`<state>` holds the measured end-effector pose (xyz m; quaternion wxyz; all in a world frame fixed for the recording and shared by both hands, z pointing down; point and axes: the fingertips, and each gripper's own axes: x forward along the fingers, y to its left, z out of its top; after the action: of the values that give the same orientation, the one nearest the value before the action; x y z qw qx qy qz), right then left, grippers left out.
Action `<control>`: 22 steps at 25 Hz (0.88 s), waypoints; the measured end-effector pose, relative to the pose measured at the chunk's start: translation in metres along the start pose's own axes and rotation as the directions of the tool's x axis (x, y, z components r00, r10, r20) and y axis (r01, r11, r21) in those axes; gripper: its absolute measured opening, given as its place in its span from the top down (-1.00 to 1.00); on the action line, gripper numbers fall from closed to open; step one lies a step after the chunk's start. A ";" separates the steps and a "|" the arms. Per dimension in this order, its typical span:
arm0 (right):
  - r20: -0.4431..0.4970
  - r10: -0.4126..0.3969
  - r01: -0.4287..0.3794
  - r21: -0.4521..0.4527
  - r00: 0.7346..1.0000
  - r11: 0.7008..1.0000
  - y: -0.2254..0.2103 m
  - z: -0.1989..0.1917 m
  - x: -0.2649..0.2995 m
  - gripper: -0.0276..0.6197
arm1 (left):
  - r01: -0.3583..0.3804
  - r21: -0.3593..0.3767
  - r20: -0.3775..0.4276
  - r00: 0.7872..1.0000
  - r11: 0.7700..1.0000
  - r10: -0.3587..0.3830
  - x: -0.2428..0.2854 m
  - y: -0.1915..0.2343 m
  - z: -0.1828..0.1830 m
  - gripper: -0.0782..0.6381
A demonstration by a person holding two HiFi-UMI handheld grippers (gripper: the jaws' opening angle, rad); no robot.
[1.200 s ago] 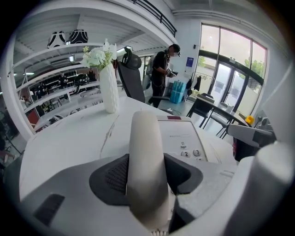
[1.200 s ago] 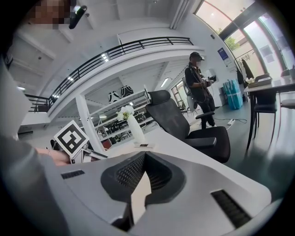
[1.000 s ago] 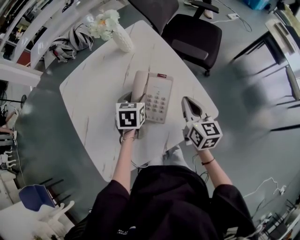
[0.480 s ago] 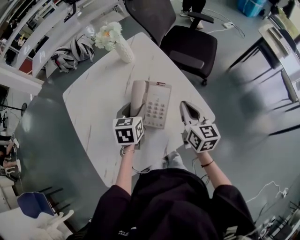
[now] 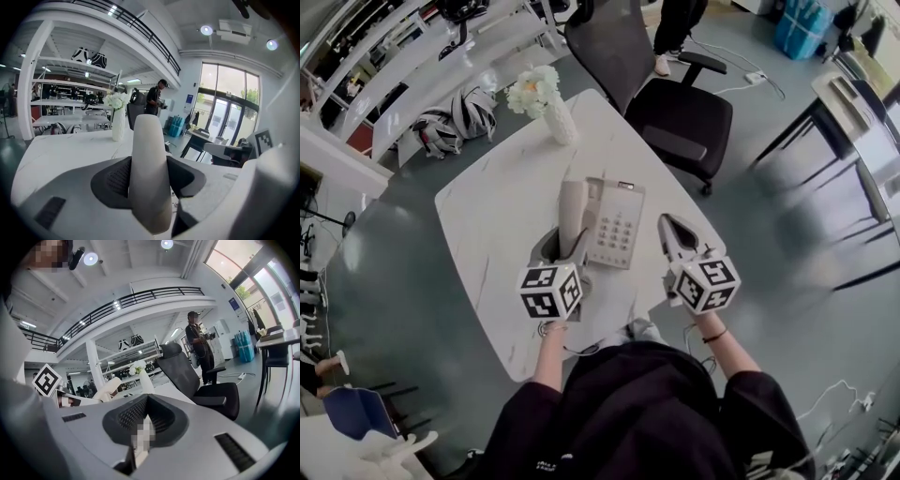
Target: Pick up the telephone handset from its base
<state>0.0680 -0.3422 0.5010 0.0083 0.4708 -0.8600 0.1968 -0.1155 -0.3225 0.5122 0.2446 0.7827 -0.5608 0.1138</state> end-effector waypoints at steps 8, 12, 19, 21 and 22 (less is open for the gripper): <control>0.039 0.039 -0.039 -0.007 0.998 0.999 0.014 0.021 -0.009 0.94 | 0.020 -0.032 0.110 0.994 0.999 -0.016 -0.040 -0.009 0.018 0.20; 0.072 0.055 -0.055 -0.003 0.996 0.998 0.017 0.034 -0.016 0.94 | 0.033 -0.043 0.156 0.987 0.999 -0.026 -0.055 -0.009 0.024 0.20; 0.104 0.070 -0.065 -0.050 0.992 0.997 0.022 0.052 -0.024 0.94 | 0.015 -0.061 0.225 0.974 0.998 -0.001 -0.082 -0.001 0.038 0.20; 0.114 0.073 -0.067 -0.059 0.991 0.996 0.023 0.057 -0.026 0.94 | 0.008 -0.064 0.240 0.971 0.998 0.008 -0.089 0.001 0.041 0.20; 0.117 0.076 -0.070 -0.062 0.990 0.996 0.024 0.059 -0.027 0.94 | 0.005 -0.066 0.247 0.969 0.998 0.011 -0.092 0.002 0.043 0.20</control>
<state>0.0739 -0.3297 0.4335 -0.0366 0.4495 -0.8809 0.1438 -0.1529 -0.2694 0.4347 0.1983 0.7815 -0.5916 -0.0026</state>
